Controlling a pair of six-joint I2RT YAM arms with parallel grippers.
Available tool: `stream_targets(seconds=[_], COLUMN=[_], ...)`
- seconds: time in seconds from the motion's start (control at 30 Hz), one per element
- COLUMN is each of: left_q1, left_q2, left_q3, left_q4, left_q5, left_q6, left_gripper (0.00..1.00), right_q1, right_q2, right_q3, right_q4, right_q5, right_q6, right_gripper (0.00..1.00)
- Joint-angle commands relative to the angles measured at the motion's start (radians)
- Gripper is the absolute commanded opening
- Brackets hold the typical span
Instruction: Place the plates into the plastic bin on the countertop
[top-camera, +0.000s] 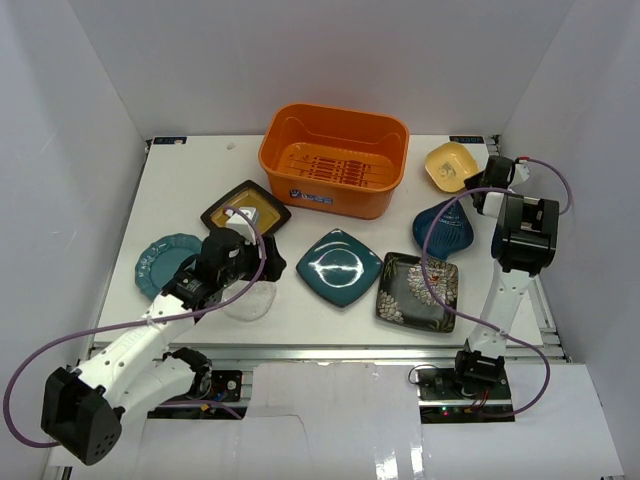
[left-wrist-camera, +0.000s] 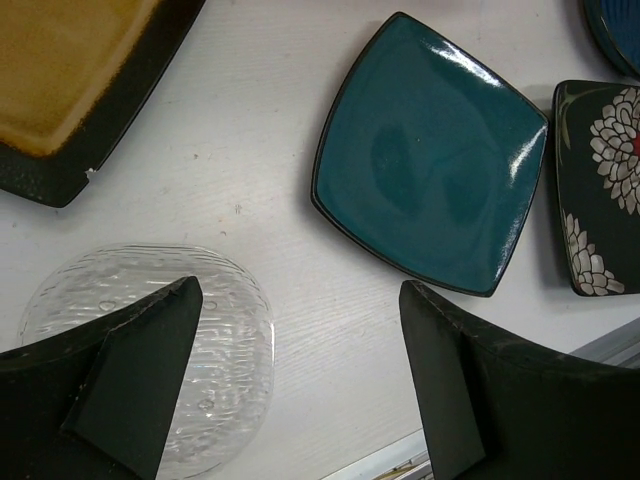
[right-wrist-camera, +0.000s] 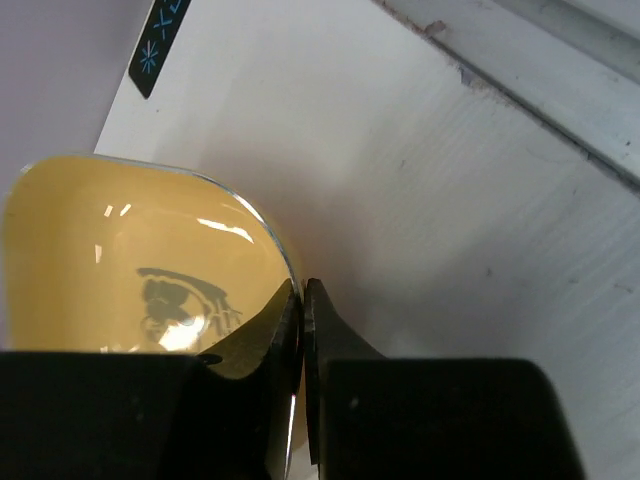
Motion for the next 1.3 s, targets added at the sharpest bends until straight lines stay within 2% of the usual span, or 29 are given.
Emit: stream_targets(seconds=[0.0, 0.17, 0.3, 0.37, 0.47, 0.6, 0.7, 0.83, 0.87, 0.97, 1.17, 1.27], left_q1=[0.021, 0.033, 0.035, 0.033, 0.038, 0.041, 0.041, 0.041, 0.041, 0.041, 0.036, 0.036], left_q2=[0.009, 0.022, -0.015, -0.031, -0.049, -0.063, -0.077, -0.083, -0.084, -0.086, -0.075, -0.058], left_q3=[0.048, 0.052, 0.048, 0.045, 0.042, 0.041, 0.038, 0.035, 0.035, 0.033, 0.036, 0.038], left_q4=[-0.003, 0.0, 0.001, 0.001, 0.0, -0.005, -0.008, -0.01, -0.01, -0.01, -0.01, -0.008], left_q5=[0.001, 0.081, 0.087, 0.089, 0.089, 0.095, 0.099, 0.107, 0.11, 0.113, 0.116, 0.119], left_q6=[-0.001, -0.002, -0.007, -0.01, -0.016, -0.021, -0.025, -0.025, -0.027, -0.027, -0.025, -0.03], left_gripper=[0.9, 0.87, 0.83, 0.8, 0.75, 0.73, 0.71, 0.69, 0.69, 0.68, 0.68, 0.68], right_q1=[-0.001, 0.005, 0.046, 0.077, 0.23, 0.386, 0.469, 0.557, 0.569, 0.608, 0.64, 0.648], right_q2=[-0.118, -0.297, -0.541, -0.621, -0.64, -0.575, -0.47, -0.281, -0.202, -0.089, -0.031, -0.038], right_q3=[-0.055, -0.148, -0.232, -0.211, -0.077, 0.089, 0.219, 0.443, 0.544, 0.667, 0.651, 0.587], right_q4=[0.161, 0.267, 0.316, 0.284, 0.123, 0.011, -0.034, -0.138, -0.199, -0.283, -0.308, -0.311], right_q5=[0.011, -0.014, -0.003, -0.026, -0.025, 0.047, 0.078, 0.129, 0.124, 0.112, 0.09, 0.093], right_q6=[0.026, -0.003, -0.098, -0.152, -0.336, -0.462, -0.484, -0.565, -0.573, -0.586, -0.6, -0.582], right_gripper=[0.08, 0.08, 0.08, 0.08, 0.08, 0.08, 0.08, 0.08, 0.08, 0.08, 0.08, 0.08])
